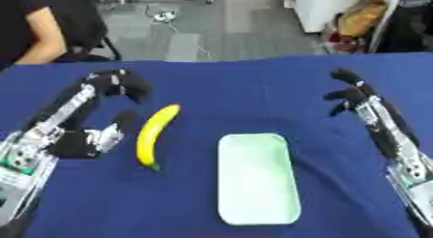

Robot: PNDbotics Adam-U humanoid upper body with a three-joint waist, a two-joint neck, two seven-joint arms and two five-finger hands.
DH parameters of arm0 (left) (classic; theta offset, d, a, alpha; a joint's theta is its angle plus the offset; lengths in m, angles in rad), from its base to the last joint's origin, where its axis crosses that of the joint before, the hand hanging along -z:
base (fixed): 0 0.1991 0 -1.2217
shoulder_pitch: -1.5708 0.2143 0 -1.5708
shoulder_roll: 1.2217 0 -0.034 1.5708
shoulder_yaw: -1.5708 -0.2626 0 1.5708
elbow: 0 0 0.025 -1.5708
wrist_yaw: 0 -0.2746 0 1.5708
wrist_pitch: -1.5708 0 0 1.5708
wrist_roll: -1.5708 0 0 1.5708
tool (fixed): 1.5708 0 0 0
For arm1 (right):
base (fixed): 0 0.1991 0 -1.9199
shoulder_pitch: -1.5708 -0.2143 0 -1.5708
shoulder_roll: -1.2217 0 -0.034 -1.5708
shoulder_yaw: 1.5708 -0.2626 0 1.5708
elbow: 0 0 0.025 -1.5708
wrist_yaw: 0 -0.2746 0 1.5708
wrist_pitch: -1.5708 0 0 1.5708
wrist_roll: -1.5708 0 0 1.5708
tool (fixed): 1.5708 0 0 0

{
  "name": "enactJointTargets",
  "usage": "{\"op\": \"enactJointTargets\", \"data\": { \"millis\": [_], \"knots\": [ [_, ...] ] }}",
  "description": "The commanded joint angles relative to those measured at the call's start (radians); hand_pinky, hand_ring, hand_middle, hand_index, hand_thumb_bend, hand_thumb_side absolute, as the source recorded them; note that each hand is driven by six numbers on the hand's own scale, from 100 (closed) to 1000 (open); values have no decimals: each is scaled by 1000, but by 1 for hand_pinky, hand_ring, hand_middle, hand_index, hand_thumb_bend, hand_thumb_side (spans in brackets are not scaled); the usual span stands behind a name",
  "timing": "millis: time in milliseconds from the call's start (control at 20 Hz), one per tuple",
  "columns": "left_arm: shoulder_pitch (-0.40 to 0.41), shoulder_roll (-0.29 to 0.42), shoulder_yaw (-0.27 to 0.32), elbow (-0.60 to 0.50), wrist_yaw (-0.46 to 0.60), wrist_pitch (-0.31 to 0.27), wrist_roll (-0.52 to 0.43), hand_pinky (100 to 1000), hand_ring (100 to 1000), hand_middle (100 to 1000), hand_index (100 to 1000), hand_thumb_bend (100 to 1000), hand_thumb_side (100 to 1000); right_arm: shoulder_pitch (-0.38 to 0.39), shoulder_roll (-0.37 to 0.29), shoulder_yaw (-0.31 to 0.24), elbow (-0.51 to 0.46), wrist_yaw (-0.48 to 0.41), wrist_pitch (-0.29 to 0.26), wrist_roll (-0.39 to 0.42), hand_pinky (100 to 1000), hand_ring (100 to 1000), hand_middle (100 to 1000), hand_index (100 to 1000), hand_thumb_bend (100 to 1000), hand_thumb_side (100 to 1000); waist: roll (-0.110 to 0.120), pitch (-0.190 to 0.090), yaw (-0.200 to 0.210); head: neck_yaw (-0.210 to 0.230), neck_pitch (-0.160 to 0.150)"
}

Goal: Pick up objects on the table and place them in the box.

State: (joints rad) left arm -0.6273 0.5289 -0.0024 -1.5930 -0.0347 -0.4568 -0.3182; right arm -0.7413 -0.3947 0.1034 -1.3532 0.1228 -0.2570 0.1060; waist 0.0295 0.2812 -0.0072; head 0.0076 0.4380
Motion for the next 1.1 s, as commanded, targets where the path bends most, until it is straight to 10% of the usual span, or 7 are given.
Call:
{"op": "enactJointTargets", "data": {
  "millis": [50,800,1100],
  "knots": [
    [-15,12,5,-14,6,-1,-4,599,692,685,793,100,659,-23,-8,-1,-21,1,0,-4,553,735,922,1000,386,1000,0,-19,2,-9,-17],
    [-17,10,4,-18,6,-1,-4,599,692,685,793,100,659,-25,-8,2,-26,2,3,-8,530,722,922,1000,386,1000,0,-18,2,-9,-19],
    [-17,9,5,-20,7,0,-4,599,692,685,794,100,659,-27,-8,1,-27,-1,9,-15,152,516,855,920,231,1000,0,-17,3,-8,-19]
  ]
}}
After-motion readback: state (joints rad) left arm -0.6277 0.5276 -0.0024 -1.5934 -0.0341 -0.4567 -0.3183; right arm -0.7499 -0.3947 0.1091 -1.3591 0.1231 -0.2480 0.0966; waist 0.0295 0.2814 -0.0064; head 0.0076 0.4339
